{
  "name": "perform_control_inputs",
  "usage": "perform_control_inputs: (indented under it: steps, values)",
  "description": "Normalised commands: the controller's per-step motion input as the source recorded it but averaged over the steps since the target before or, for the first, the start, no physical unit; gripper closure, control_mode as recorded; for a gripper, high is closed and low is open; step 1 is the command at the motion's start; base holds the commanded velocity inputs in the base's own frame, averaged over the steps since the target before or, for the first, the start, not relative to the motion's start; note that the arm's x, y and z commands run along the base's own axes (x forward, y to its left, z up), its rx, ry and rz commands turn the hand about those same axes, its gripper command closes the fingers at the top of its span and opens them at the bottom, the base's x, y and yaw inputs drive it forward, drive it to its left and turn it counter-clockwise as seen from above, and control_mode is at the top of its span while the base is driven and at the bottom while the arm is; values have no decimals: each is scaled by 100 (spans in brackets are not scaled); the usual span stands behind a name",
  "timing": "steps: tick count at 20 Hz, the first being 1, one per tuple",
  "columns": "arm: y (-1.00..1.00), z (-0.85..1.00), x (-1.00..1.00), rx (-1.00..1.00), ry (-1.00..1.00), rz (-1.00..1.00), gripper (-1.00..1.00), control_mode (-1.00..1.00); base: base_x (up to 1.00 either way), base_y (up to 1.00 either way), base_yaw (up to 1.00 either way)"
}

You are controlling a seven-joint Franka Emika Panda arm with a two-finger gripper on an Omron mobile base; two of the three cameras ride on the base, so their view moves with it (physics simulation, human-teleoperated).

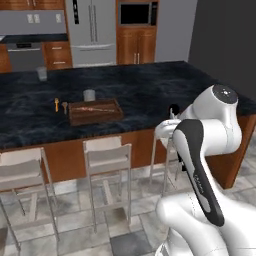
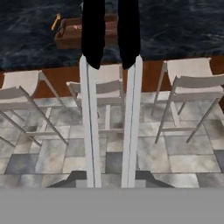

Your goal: Take the tongs from the drawer on the right and place them on the dining counter next to the tray containing the kebab skewer.

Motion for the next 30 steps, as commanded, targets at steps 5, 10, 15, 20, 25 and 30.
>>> perform_control_inputs:
  steps: [5, 10, 15, 20, 25, 30]
  values:
    - [0, 0, 0, 0, 0, 0, 100, 100, 52, -36, 5]
    - [0, 0, 0, 0, 0, 0, 100, 100, 36, 0, 0]
    - [0, 0, 0, 0, 0, 0, 100, 100, 52, 0, 0]
    - [0, 0, 0, 0, 0, 0, 100, 100, 51, -1, 0]
    - [0, 0, 0, 0, 0, 0, 100, 100, 43, 0, 0]
    - [0, 0, 0, 0, 0, 0, 100, 100, 46, -2, 0]
